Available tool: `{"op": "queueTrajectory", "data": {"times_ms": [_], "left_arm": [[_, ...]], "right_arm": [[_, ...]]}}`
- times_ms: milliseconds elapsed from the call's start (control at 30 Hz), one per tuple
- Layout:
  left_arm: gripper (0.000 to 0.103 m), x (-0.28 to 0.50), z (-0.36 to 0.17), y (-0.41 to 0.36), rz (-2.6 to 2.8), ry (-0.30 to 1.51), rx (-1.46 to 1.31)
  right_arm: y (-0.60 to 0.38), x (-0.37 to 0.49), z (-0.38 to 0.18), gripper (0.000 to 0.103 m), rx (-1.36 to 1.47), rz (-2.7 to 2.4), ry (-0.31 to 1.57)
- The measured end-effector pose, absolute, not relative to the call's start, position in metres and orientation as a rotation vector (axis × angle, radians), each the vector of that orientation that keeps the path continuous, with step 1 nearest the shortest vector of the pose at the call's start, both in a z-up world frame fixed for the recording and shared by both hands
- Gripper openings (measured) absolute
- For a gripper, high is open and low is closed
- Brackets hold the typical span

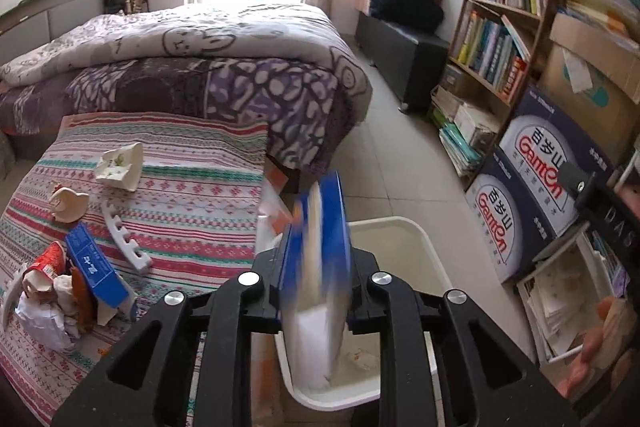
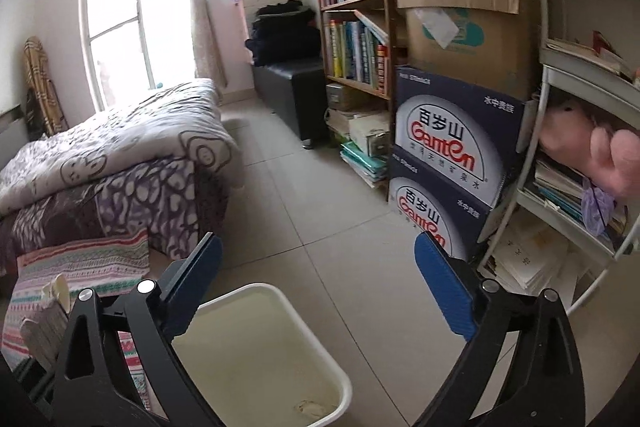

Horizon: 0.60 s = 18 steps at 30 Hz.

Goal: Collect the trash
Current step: 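Open the left gripper over the white bin to drop the cardboard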

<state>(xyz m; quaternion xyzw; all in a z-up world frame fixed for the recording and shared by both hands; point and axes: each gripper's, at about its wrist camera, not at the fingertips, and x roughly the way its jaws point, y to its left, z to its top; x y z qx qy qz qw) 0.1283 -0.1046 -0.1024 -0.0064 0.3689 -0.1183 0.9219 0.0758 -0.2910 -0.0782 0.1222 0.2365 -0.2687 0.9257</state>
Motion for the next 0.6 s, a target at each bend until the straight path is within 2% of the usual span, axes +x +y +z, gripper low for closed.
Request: {"op": "queueTrajectory", "data": {"times_ms": [33,100,133,367,433,600], "left_arm": [[0.040,0.128,-0.104,-0.107,-0.246,0.759,-0.008],[0.058,0.128,-0.104,-0.112,-0.251,0.760,-0.001],[0.063,0.127,-0.103,-0.113,-0.251,0.756,-0.001],[0.074,0.124,-0.098,-0.107,-0.243,0.749,0.020],[0.080,0.124,-0.098,-0.101,-0.219,0.750,0.025],[0.083,0.126,-0.097,-0.071,-0.146,0.765,0.030]], "right_arm": [[-0.294,0.075,-0.078,0.095,0.258,-0.557,0.484],[-0.297,0.073,-0.078,0.096,0.271,-0.567,0.480],[-0.298,0.073,-0.077,0.096,0.275,-0.570,0.480],[-0.294,0.077,-0.078,0.096,0.285,-0.560,0.502],[-0.288,0.078,-0.079,0.096,0.274,-0.547,0.509],[-0.259,0.090,-0.083,0.096,0.233,-0.462,0.566]]}}
